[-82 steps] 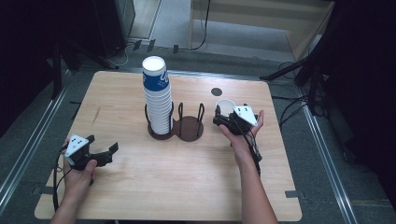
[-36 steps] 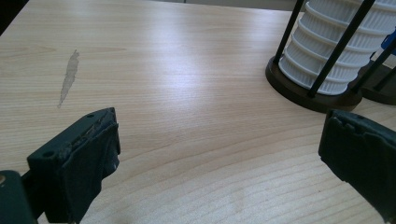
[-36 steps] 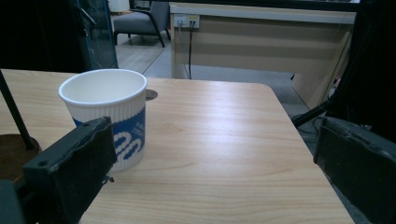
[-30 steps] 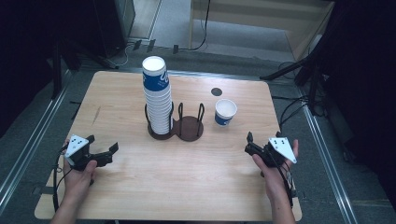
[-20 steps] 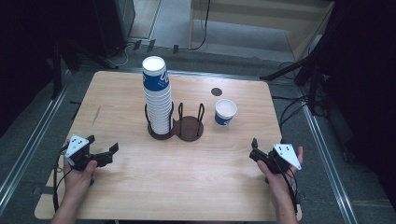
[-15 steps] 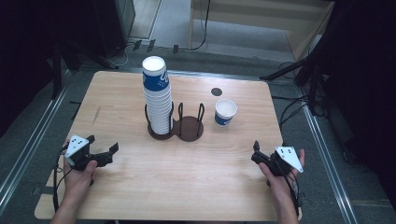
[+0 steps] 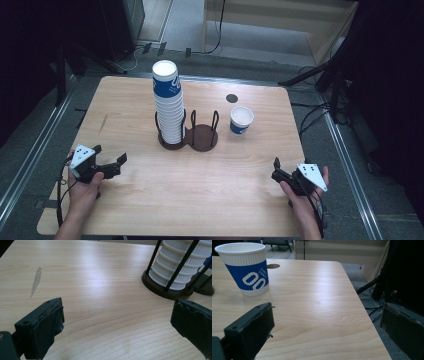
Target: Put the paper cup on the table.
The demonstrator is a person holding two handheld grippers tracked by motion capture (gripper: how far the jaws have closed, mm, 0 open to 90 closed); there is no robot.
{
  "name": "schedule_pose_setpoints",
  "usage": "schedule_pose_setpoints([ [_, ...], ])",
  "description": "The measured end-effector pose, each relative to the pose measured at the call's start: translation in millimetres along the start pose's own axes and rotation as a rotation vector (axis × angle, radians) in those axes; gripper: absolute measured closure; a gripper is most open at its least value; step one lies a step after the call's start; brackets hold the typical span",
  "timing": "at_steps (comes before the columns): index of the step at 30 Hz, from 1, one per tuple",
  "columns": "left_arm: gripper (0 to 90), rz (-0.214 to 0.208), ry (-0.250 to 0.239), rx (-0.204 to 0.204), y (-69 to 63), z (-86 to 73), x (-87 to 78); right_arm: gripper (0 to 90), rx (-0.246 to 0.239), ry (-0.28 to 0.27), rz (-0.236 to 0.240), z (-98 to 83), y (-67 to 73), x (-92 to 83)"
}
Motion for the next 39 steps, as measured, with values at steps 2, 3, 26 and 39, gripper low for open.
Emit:
schedule_pose_setpoints([
  [2, 0.0, 0.000, -0.002, -0.002, 0.0, 0.1, 0.0, 0.0, -0.003, 0.004, -0.001, -1.7, -0.5, -2.7],
  [3, 0.0, 0.000, -0.003, -0.003, 0.0, 0.2, -0.1, 0.0, -0.001, 0.005, -0.002, -2.5, -0.5, -4.1],
  [26, 0.0, 0.000, -0.006, -0.007, 0.4, 0.4, -0.5, 0.0, -0.034, 0.073, -0.050, -23.0, -9.1, -28.2],
  [39, 0.0, 0.000, -0.002, -0.002, -0.5, 0.3, 0.4, 0.0, -0.074, 0.233, -0.075, -40.2, -8.0, -26.0],
])
Point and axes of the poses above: each handheld gripper's, and its own axes: x roughly forward along the jaws, z roughly out of its top, y roughly to its left, the point moved 10 cm from there along x, roughly forward along the jaws, and after that the axes turned 15 degrees about z, right-handed, at the moved point
